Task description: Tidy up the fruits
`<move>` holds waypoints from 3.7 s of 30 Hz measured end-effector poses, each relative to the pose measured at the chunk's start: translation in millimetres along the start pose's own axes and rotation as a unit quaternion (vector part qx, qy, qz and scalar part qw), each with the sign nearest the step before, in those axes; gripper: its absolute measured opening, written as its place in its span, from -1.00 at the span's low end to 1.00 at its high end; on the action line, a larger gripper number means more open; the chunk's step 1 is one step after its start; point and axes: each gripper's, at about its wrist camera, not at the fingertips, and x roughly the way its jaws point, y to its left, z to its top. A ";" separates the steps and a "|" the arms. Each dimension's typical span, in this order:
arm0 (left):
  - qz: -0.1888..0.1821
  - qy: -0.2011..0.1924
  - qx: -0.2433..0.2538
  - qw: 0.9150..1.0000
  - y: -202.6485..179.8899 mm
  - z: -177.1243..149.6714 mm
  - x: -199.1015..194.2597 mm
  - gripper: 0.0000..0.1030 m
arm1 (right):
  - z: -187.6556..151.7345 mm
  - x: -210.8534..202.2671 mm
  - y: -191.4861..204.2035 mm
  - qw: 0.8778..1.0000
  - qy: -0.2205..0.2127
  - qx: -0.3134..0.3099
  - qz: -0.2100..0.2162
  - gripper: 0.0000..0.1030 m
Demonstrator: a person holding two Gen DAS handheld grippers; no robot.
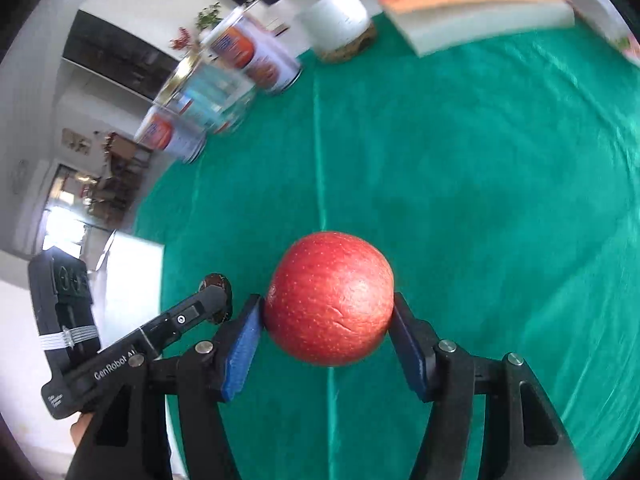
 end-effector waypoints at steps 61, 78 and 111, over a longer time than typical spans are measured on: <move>0.075 -0.036 0.187 0.979 31.3 -225.2 -82.2 -0.09 | -200.1 -55.8 30.3 0.961 -0.056 -0.192 -0.193 0.33; -0.032 -0.157 0.055 0.986 109.1 -155.3 -328.6 -0.09 | -218.8 -80.0 272.8 0.939 -0.037 -0.339 0.034 0.33; 0.266 -0.213 -0.019 0.940 239.9 -103.2 -288.4 0.74 | -242.0 90.5 429.8 0.851 0.059 -0.504 -0.134 0.85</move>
